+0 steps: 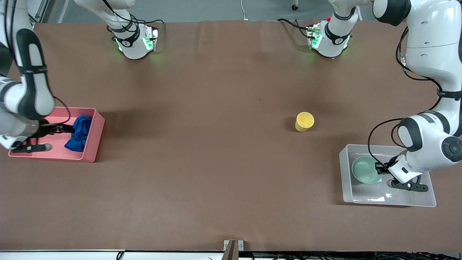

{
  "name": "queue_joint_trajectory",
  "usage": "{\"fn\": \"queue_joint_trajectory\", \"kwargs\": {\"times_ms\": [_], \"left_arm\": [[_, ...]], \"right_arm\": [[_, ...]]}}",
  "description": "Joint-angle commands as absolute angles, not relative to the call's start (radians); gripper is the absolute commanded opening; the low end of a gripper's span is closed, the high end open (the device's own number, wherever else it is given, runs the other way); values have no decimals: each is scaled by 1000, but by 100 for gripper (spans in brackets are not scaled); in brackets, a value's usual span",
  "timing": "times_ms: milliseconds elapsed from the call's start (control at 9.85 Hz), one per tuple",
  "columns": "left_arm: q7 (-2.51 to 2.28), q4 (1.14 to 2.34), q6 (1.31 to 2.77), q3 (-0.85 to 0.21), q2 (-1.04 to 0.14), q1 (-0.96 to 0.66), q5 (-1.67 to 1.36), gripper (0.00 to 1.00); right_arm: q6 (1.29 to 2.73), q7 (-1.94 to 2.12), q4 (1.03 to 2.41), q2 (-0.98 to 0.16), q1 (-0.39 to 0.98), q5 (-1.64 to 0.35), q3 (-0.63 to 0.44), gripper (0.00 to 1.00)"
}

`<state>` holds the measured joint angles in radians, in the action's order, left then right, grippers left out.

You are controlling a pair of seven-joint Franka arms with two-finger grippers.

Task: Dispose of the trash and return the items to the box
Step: 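Release the cloth in the pink bin while the left gripper releases the bowl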

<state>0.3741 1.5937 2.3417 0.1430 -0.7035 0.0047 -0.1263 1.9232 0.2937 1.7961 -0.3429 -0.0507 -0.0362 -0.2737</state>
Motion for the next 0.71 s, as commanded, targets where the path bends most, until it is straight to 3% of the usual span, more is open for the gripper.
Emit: {"fn": "queue_joint_trajectory", "kwargs": {"times_ms": [0,102,203,406,609], "left_arm": [[400,1598,2388,147,-733,0,-144,12],[399,1595,2388,147,-724,-3,-141,66],[385,1597,2387,146,-698,-8,-141,93],[382,1618,2312,146,-556,-11,-137,98],[323,1679,2168,147,-371,-38,-132,99]], "right_arm": [[1803,98,1700,-245,-60,-57,-209,100],[1789,33,1706,-169,-63,-58,-189,100],[1757,16,1700,-108,-75,-57,-166,100],[1651,26,1625,-26,-95,-40,-114,100],[1425,29,1435,-32,-91,-20,-112,100]]}}
